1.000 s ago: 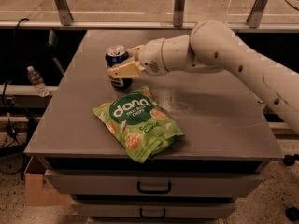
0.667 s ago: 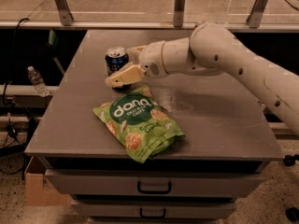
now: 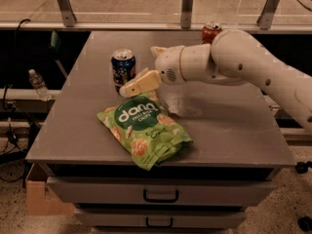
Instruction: Move pepsi can near green rice chip bag
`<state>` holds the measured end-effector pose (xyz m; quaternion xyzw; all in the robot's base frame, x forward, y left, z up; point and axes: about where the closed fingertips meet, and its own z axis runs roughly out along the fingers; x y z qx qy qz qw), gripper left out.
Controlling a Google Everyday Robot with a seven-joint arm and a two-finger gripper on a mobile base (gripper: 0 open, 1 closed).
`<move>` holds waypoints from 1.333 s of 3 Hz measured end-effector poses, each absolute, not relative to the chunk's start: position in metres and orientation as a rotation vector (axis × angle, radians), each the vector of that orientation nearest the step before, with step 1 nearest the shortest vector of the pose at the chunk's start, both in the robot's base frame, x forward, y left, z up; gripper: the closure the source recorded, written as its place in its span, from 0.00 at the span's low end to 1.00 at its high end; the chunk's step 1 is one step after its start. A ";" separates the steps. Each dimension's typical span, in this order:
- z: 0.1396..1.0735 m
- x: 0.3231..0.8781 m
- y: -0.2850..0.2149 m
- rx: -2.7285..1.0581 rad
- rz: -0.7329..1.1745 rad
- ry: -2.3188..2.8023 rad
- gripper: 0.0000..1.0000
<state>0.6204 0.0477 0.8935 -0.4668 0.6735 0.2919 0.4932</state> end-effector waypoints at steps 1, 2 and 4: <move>0.915 0.600 -0.020 -1.040 0.566 1.650 0.00; 0.965 0.572 -0.097 -0.975 0.345 1.623 0.00; 1.031 0.544 -0.194 -0.888 0.111 1.580 0.00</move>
Offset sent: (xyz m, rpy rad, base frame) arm -0.1041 -0.3130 0.1576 -0.1847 -0.3898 -0.5659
